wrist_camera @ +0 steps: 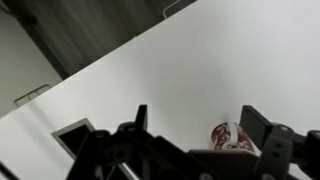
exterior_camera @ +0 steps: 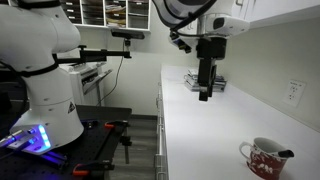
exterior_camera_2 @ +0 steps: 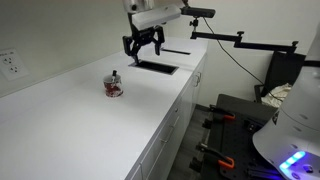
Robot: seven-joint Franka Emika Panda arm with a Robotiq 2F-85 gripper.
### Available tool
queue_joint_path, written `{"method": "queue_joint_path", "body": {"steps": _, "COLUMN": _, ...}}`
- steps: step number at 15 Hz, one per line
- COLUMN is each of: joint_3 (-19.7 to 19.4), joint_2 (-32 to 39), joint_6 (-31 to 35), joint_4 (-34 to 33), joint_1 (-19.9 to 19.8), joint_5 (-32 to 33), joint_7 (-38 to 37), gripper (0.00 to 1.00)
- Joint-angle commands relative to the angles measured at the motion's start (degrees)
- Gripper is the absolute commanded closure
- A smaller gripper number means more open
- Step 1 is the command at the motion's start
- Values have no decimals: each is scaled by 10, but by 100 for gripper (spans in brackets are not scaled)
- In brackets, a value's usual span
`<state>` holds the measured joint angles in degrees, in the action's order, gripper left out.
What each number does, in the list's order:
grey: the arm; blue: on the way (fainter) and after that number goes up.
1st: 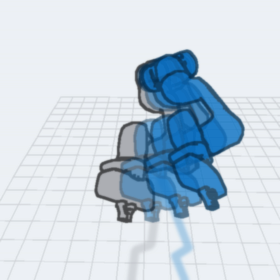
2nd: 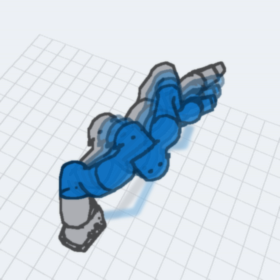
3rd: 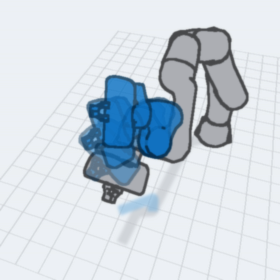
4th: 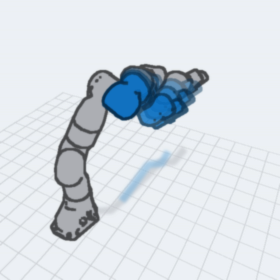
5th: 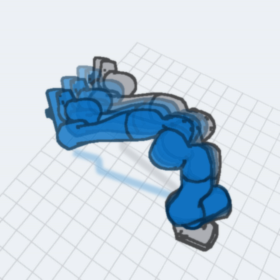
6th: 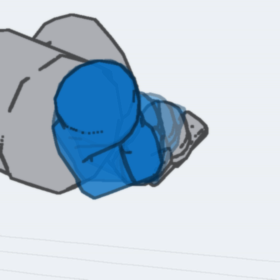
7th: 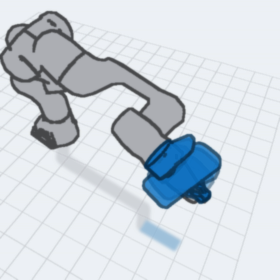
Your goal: Take the marker out of the red mug
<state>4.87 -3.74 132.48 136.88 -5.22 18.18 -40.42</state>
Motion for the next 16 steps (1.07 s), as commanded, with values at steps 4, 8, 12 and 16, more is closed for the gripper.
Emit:
{"method": "queue_joint_path", "body": {"steps": 4, "joint_3": -19, "joint_2": 137, "joint_6": -78, "joint_4": -154, "joint_1": 60, "joint_5": 102, "joint_7": -141, "gripper": 0}}
{"method": "queue_joint_path", "body": {"steps": 8, "joint_3": -32, "joint_2": 138, "joint_6": -57, "joint_4": -147, "joint_1": 72, "joint_5": 102, "joint_7": -133, "gripper": 0}}
{"method": "queue_joint_path", "body": {"steps": 12, "joint_3": -42, "joint_2": 147, "joint_6": -57, "joint_4": -148, "joint_1": 84, "joint_5": 152, "joint_7": -186, "gripper": 0}}
{"method": "queue_joint_path", "body": {"steps": 16, "joint_3": -64, "joint_2": 183, "joint_6": 14, "joint_4": -138, "joint_1": 115, "joint_5": 296, "joint_7": -366, "gripper": 0}}
